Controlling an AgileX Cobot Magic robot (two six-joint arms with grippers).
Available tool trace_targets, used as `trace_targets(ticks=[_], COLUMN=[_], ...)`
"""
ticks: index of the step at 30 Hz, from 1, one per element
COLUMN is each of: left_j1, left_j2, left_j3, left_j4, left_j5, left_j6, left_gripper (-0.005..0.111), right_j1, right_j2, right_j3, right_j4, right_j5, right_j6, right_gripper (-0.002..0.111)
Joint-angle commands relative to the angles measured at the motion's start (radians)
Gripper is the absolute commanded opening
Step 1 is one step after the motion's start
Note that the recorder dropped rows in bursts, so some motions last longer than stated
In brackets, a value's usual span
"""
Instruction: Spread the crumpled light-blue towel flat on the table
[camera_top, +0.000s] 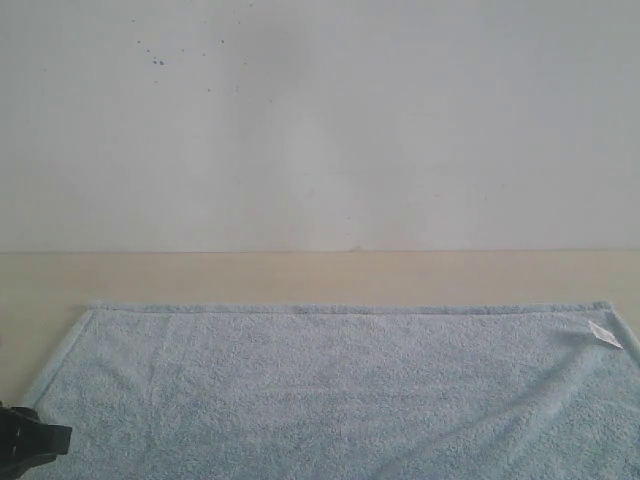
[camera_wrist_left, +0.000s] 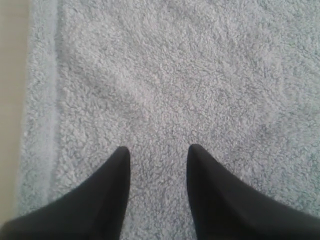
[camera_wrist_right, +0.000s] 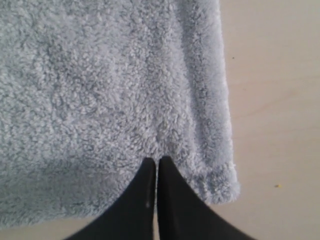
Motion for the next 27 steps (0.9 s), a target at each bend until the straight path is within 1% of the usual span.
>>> trace_targets(ticks=[1, 10, 14, 18, 23, 27], left_j1=[-0.005, -0.005, -0.005, -0.005, -0.005, -0.005], left_j2=[0.045, 0.159, 0.195, 0.195, 0.195, 0.193], left_j3=[-0.012, -0.034, -0.045, -0.055, -0.060, -0.034], left_j4=[-0.007, -0.007, -0.007, -0.007, -0.007, -0.007], left_j5=[-0.003, -0.012, -0.036, -0.048, -0.100, -0.101], left_j6=[-0.003, 0.004, 0.004, 0.004, 0.001, -0.010], left_gripper=[0.037, 0.037, 0.037, 0.037, 0.037, 0.037], right_j1=[-0.003, -0.003, -0.003, -0.003, -0.003, -0.003], right_j2=[0.002, 0.002, 0.002, 0.002, 0.002, 0.002], right_j3=[0.000, 0.000, 0.000, 0.000, 0.000, 0.000], right_j4=[-0.006, -0.006, -0.006, -0.006, -0.006, -0.010], right_j5=[-0.011, -0.010, 0.001, 0.017, 0.019, 0.018], right_j6=[0.007, 0.007, 0.007, 0.007, 0.007, 0.007], right_gripper=[0.001, 0.001, 0.001, 0.001, 0.001, 0.001])
